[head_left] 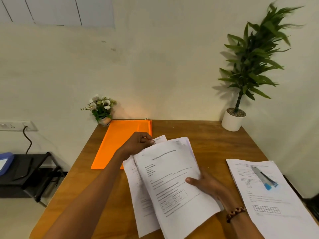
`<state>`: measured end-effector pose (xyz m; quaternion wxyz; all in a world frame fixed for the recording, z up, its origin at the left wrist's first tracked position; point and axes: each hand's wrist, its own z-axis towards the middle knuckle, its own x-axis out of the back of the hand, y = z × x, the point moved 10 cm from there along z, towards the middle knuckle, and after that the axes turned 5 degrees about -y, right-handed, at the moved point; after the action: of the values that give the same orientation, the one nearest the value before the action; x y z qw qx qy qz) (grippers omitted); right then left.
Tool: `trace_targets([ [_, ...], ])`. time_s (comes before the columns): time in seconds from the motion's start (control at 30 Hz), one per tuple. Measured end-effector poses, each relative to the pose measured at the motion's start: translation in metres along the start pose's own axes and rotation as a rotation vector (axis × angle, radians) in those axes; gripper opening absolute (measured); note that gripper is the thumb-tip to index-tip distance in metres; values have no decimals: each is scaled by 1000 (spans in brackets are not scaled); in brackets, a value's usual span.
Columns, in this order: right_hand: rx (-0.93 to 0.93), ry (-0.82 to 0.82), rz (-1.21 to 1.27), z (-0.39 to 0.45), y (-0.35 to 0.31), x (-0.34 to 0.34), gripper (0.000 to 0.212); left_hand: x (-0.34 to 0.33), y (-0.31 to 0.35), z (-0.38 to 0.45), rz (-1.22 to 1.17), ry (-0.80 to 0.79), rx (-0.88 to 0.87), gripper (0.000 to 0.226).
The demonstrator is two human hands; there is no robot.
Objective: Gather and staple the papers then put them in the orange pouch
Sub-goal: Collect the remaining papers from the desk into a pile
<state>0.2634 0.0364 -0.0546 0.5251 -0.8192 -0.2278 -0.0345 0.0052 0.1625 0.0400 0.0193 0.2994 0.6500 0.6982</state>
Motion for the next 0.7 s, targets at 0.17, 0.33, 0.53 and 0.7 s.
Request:
trace_targets([
  [0.17, -10, 51, -148, 3, -28, 0, 51, -19, 34, 5, 3, -69, -54, 13],
  [0.33, 22, 90, -188, 2, -36, 14, 48, -21, 52, 7, 119, -66, -182, 33],
  [0.53, 82, 171, -408, -4, -68, 35, 43, -39, 56, 10, 404, -111, -190, 29],
  [0.7, 235, 351, -542, -21, -116, 72, 42, -17, 56, 8, 56, 121, -155, 21],
])
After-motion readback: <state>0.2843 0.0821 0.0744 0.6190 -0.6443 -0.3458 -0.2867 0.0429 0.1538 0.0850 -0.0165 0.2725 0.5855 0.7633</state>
